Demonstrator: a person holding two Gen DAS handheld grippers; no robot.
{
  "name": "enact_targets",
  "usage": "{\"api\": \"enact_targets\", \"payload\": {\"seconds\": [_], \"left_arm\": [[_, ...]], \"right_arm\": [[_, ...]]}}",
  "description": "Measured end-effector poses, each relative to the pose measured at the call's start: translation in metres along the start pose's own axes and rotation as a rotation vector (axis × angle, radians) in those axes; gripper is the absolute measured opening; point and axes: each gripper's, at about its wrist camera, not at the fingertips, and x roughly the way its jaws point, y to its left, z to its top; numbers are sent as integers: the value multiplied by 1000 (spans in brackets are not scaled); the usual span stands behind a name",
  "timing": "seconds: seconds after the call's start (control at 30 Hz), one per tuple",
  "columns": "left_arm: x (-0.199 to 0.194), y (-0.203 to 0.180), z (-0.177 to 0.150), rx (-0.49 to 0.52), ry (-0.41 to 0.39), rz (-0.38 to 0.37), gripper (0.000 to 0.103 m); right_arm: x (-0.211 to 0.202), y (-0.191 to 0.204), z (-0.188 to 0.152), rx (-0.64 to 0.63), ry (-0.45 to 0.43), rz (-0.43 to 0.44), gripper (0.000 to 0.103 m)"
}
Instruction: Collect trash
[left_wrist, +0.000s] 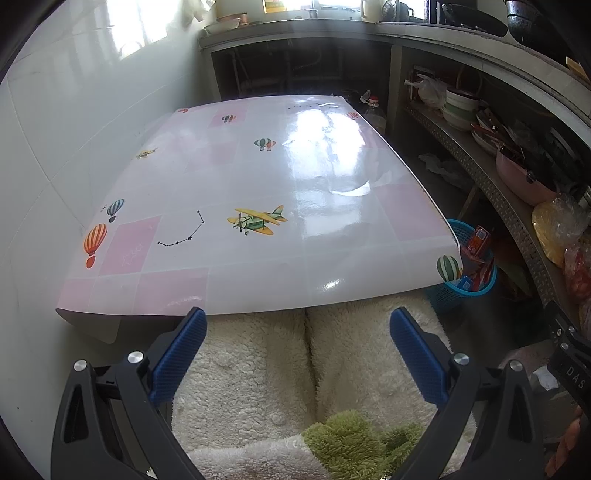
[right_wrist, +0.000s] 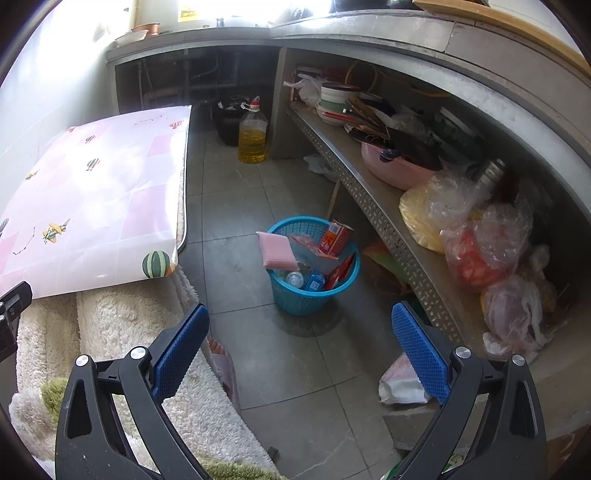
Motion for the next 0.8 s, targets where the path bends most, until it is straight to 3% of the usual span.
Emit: {"api": "enact_targets", "payload": {"seconds": [0.8], "left_arm": [[2,0,-1,0,4,3,97]], "right_arm": [[-1,-1,-1,9,-4,1,95]]}}
